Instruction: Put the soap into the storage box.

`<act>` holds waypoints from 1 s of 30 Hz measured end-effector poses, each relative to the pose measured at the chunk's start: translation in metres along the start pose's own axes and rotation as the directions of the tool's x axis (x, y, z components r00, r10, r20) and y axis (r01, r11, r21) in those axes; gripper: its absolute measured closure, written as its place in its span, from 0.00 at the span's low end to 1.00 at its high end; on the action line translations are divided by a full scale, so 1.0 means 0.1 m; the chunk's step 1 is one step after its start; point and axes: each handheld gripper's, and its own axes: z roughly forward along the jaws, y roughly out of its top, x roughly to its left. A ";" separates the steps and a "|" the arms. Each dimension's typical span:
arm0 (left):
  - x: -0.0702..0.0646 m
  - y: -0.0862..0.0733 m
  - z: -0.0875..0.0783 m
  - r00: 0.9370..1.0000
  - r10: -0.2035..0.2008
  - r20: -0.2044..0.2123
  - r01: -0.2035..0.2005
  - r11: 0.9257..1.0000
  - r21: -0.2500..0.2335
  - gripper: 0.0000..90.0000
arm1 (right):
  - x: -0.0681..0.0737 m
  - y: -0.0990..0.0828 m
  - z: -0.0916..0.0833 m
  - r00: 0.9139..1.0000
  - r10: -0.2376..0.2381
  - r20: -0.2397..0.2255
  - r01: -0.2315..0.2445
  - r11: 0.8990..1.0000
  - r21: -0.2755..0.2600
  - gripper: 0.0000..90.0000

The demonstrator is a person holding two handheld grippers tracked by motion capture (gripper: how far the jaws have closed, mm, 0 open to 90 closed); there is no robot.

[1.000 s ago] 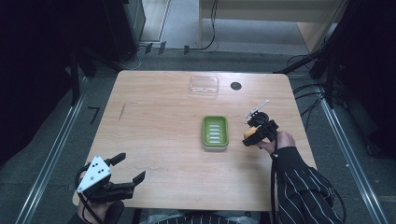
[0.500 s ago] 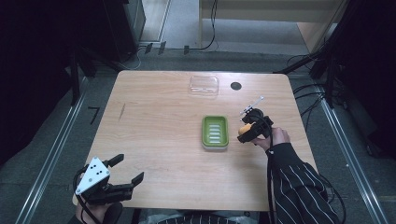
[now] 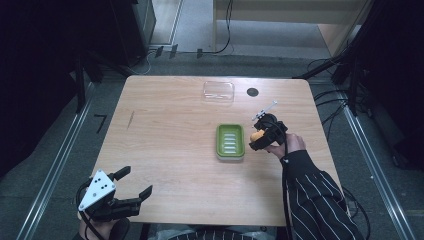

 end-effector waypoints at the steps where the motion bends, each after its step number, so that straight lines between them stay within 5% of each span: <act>1: 0.00 0.00 0.00 1.000 0.001 0.000 -0.001 1.000 0.000 0.15 | 0.01 0.01 0.00 1.000 0.003 -0.001 -0.003 1.000 -0.002 0.29; 30: 0.00 -0.05 -0.09 1.000 -0.011 -0.026 0.011 1.000 -0.004 0.15 | 0.18 0.28 -0.01 0.998 -0.060 -0.016 0.059 0.997 -0.052 0.29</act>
